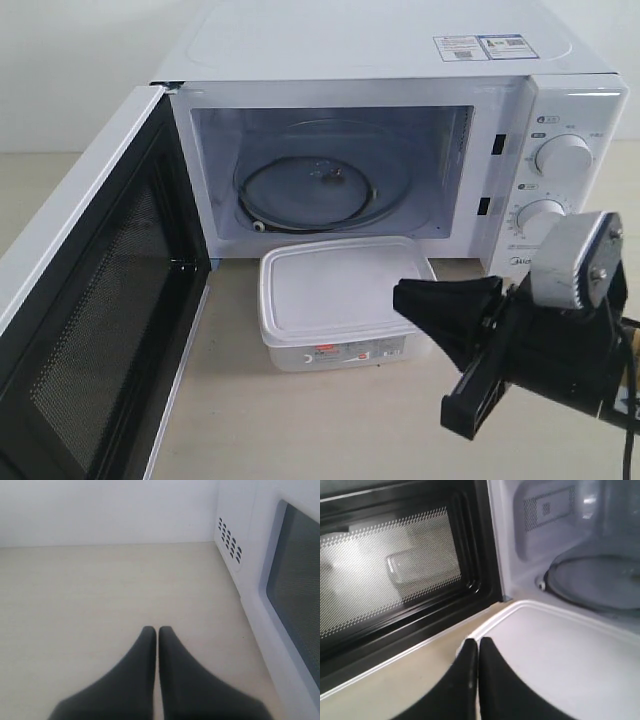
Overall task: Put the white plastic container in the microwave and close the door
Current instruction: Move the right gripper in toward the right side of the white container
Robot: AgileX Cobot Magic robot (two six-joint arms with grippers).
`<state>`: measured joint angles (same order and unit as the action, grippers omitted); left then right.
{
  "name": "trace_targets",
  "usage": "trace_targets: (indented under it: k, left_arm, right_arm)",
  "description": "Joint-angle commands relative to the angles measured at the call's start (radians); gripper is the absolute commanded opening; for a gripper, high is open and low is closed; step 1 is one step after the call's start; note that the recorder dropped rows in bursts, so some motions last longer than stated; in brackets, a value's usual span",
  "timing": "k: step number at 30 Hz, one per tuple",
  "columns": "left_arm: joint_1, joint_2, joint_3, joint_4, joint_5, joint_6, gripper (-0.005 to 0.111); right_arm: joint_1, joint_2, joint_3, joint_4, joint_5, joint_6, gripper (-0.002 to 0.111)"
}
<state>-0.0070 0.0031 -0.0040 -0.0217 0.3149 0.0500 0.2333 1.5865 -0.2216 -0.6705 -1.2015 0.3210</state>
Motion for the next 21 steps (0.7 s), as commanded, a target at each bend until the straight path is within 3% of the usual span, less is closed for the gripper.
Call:
trace_targets:
  k: [1,6,12,21]
  left_arm:
    - [-0.003,-0.003,0.004,-0.005,-0.003,0.003,0.004]
    - [-0.003,-0.003,0.004,-0.005,-0.003,0.003,0.004]
    - [-0.003,-0.003,0.004,-0.005,-0.003,0.003,0.004]
    - [-0.003,-0.003,0.004,-0.005,-0.003,0.003,0.004]
  right_arm:
    - [0.035,0.09,0.0,0.045,-0.02,0.075,0.0]
    - [0.035,0.158,0.0,0.127,-0.003,0.301,0.0]
    - [0.037,0.186,0.0,0.123,0.034,0.418,0.0]
    - [0.039,0.186,0.0,0.095,0.027,0.836,0.0]
